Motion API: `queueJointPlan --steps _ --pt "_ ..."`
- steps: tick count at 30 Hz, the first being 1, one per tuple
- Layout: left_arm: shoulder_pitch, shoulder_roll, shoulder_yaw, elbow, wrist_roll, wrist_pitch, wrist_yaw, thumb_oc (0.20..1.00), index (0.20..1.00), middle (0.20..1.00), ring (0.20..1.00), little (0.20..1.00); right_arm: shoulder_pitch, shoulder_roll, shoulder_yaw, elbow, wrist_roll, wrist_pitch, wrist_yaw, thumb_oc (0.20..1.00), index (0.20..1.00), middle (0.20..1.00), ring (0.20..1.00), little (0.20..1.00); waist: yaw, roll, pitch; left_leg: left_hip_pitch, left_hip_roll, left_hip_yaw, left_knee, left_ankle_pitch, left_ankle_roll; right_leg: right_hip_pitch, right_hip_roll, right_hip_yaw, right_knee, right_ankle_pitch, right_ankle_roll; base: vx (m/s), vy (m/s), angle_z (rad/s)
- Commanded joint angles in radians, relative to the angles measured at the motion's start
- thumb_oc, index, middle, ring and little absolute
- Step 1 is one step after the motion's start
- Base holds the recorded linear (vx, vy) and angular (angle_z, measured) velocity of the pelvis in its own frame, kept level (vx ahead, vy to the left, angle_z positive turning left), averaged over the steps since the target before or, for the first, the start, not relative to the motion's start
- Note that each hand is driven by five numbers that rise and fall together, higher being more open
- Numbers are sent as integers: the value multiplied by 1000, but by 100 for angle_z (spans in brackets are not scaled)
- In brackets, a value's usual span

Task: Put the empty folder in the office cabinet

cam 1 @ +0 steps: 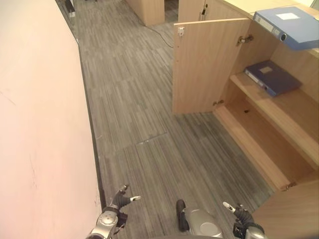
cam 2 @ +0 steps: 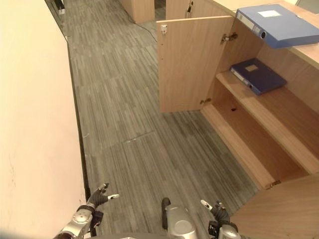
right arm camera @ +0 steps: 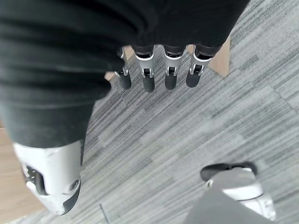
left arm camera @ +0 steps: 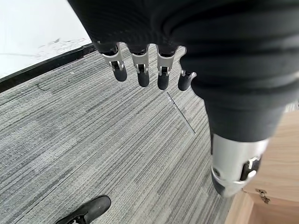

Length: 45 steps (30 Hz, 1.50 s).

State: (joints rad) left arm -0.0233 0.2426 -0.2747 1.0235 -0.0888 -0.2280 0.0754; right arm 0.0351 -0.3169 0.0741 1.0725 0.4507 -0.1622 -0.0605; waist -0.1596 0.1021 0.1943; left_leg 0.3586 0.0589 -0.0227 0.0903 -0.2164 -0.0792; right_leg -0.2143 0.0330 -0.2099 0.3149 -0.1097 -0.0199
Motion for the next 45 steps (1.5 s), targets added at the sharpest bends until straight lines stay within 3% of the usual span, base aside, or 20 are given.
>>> queueJointPlan --steps 1,2,5,6,8,10,12,13,15,16,17,19,20,21,22,25,30,35,41,45 --pt "0 20 -16 -15 8 -23 14 1000 1000 1000 1000 1000 1 -9 11 2 30 -32 1 1000 1000 1000 1000 1000 -15 -23 -40 2 4 -12 -57 69 -12 23 -97 -24 -266 217 140 187 -115 -14" --pt "-1 20 -16 -15 8 -24 14 1000 1000 1000 1000 1000 1 -10 11 2 30 -33 1 1000 1000 1000 1000 1000 -16 -22 -40 2 6 -12 -56 68 -13 23 -96 -25 -265 216 139 208 -113 -9" --pt "-20 16 -29 -23 -7 -25 14 1000 1000 1000 1000 1000 -17 -25 -3 -3 58 -41 -1 1000 1000 1000 1000 1000 -32 -8 -38 -69 40 25 106 250 -96 98 -75 -22 -285 179 110 307 -200 -14" --pt "-32 25 -35 -56 -32 -22 12 1000 1000 1000 1000 1000 -21 -32 -6 -30 100 -45 -4 1000 1000 1000 1000 1000 -30 -55 -21 -174 22 53 382 359 -129 155 -91 21 -287 139 64 363 -260 -13" --pt "-36 26 -32 -51 -33 -22 19 1000 1000 1000 1000 1000 -23 -37 2 -40 101 -46 -6 1000 1000 1000 1000 1000 -23 -75 -14 -195 16 69 451 356 -118 178 -98 38 -289 131 53 323 -217 -29" --pt "-42 25 -28 -45 -37 -20 24 1000 1000 1000 1000 1000 -30 -39 22 -47 82 -38 -5 1000 1000 1000 1000 1000 1 -104 -1 -254 56 134 523 344 -96 229 -102 58 -290 104 43 305 -157 -58" --pt "-43 27 -23 -51 -43 -15 24 1000 1000 1000 1000 1000 -28 -40 30 -58 77 -38 -10 1000 1000 1000 1000 1000 25 -125 1 -335 89 164 488 324 -72 274 -111 85 -302 86 46 244 -59 -75" --pt "-42 27 -24 -52 -43 -15 24 1000 1000 1000 1000 1000 -26 -40 29 -59 76 -38 -10 1000 1000 1000 1000 1000 32 -119 6 -329 98 169 497 313 -72 280 -104 90 -303 84 46 249 25 -106" --pt "-28 27 -29 -60 -37 -19 19 1000 1000 1000 1000 1000 -14 -47 34 -79 70 -36 -11 1000 1000 1000 1000 1000 55 -105 8 -375 100 91 314 309 -55 319 -100 163 -318 67 63 243 102 -81" --pt "-26 26 -30 -61 -37 -19 19 1000 1000 1000 1000 1000 -11 -48 34 -80 70 -36 -12 1000 1000 1000 1000 1000 57 -105 11 -365 100 92 311 306 -55 326 -100 164 -319 64 64 246 149 -97" --pt "-17 25 -39 -68 -36 -20 18 1000 1000 1000 1000 1000 0 -53 34 -96 71 -40 -10 1000 1000 1000 1000 1000 63 -82 11 -349 88 -8 135 305 -53 338 -86 208 -326 53 71 238 111 -83" --pt "-11 23 -44 -61 -33 -19 19 1000 1000 1000 1000 1000 6 -56 34 -99 69 -40 -12 1000 1000 1000 1000 1000 65 -79 14 -345 78 -59 74 299 -51 352 -83 231 -331 43 73 223 75 -60" --pt "-2 18 -50 -35 -21 -16 19 1000 1000 1000 1000 1000 8 -54 31 -100 68 -42 -12 1000 1000 1000 1000 1000 70 -70 10 -384 60 -147 -19 293 -52 361 -73 284 -338 31 75 151 17 -38" --pt "-2 18 -50 -33 -20 -17 20 1000 1000 1000 1000 1000 9 -54 31 -100 68 -41 -12 1000 1000 1000 1000 1000 72 -72 12 -376 59 -145 -24 293 -51 365 -75 285 -337 28 75 296 31 -38" --pt "-3 15 -52 -8 -8 -15 22 1000 1000 1000 1000 1000 2 -53 41 -98 64 -43 -13 1000 1000 1000 1000 1000 82 -63 14 -444 30 -205 -77 330 -54 384 -58 338 -349 22 72 219 -5 -35" --pt "-18 8 -45 25 0 -11 22 1000 1000 1000 1000 1000 -13 -35 72 -92 48 -38 -14 1000 1000 1000 1000 1000 105 -72 31 -532 -47 -217 -132 352 -37 417 -22 444 -351 10 62 248 -31 -121" --pt "-6 5 -24 53 2 -9 24 1000 1000 1000 1000 1000 -25 -23 112 -91 -2 -24 0 1000 1000 1000 1000 1000 135 -75 28 -530 -77 -249 -118 357 -28 431 15 557 -342 10 61 179 38 -90" --pt "3 4 -35 66 22 -10 10 1000 1000 1000 1000 1000 -22 -12 130 -95 -16 -24 6 1000 1000 1000 1000 1000 152 -67 8 -476 -46 -213 -141 374 -18 430 0 599 -358 5 82 145 139 -153" --pt "-12 24 -61 46 74 -1 -5 1000 1000 1000 1000 1000 -46 18 144 -123 -14 -24 13 1000 1000 1000 1000 1000 132 -87 -23 -432 -46 -118 -149 322 31 389 -89 659 -352 9 148 83 217 -33" --pt "-29 34 -66 38 79 3 -9 1000 1000 1000 1000 1000 -50 35 142 -107 -8 -17 13 1000 1000 1000 1000 1000 126 -94 -35 -416 -60 -90 -152 297 56 369 -106 667 -322 7 164 72 182 -35"
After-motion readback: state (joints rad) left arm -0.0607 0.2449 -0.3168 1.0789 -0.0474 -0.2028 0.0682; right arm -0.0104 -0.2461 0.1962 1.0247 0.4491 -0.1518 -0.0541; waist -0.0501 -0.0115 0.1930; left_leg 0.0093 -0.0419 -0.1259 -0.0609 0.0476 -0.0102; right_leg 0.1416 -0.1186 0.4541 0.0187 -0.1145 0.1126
